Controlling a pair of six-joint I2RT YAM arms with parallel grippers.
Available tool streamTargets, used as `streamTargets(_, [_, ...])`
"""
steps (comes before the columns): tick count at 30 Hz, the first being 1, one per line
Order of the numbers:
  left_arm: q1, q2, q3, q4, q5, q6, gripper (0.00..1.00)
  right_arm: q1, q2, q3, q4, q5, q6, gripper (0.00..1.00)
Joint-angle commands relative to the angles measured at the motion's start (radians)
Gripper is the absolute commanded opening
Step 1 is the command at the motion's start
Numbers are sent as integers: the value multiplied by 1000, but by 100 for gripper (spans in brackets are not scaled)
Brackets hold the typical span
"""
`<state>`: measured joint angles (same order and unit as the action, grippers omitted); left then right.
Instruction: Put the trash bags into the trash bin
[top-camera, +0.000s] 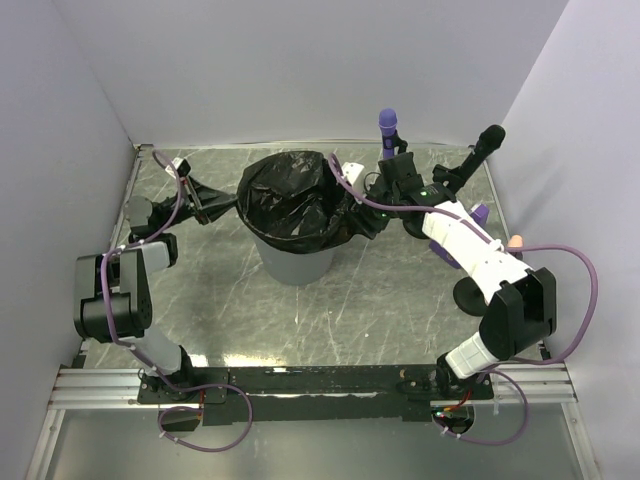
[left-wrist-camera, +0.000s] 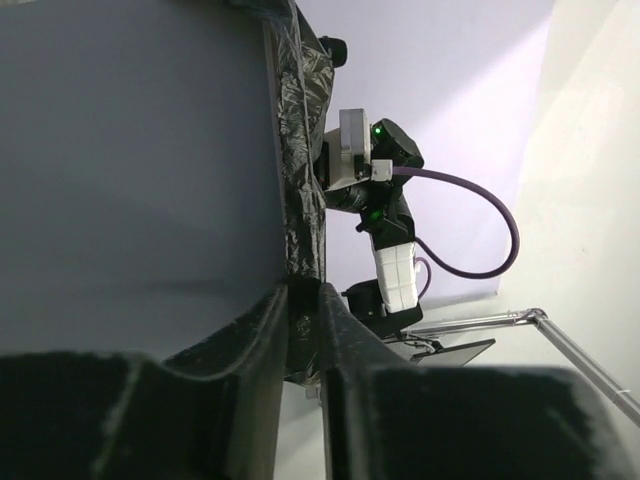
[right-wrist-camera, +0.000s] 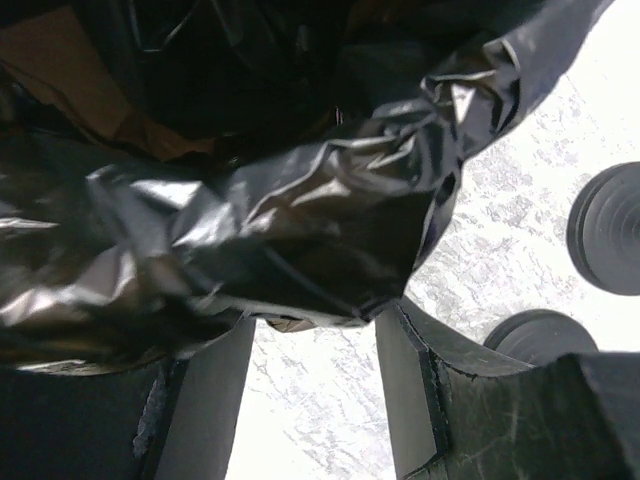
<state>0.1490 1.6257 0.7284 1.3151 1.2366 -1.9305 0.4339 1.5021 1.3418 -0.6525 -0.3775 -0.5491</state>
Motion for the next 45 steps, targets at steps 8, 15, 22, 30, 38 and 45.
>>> streamTargets(8, [10,-41,-43,535,0,27,1,-1,23,54,-1,-3,-11,57])
streamTargets(15, [83,-26,-127,459,-54,104,1,-3,0,28,10,18,-3,57])
streamTargets(22, [61,-6,-110,117,-68,365,1,0,-11,-1,27,37,18,58])
streamTargets(30, [84,125,-38,550,-68,12,57,-1,-60,-6,45,97,21,78])
streamTargets(38, [64,71,-43,552,-106,-4,58,-1,-103,-30,34,109,20,79])
streamTargets(45, [38,36,-6,550,-104,-22,51,-1,-83,-30,39,107,23,79])
